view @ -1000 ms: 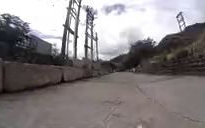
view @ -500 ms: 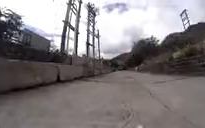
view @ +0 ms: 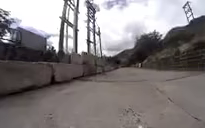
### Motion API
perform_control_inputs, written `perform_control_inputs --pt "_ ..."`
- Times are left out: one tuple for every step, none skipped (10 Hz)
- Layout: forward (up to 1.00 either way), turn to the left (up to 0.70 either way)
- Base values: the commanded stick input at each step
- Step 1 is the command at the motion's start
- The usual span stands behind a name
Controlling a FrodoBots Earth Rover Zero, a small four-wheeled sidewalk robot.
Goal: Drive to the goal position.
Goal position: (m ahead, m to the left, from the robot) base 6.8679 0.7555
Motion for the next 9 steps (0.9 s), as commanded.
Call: perform_control_inputs --pt "1.0 -0.4" --pt "1.0 0.0" --pt "1.0 0.0" --pt "1.0 0.0" --pt "1.0 0.0" --pt "1.0 0.0" --pt "1.0 0.0" --pt "1.0 0.0" --pt "1.0 0.0"
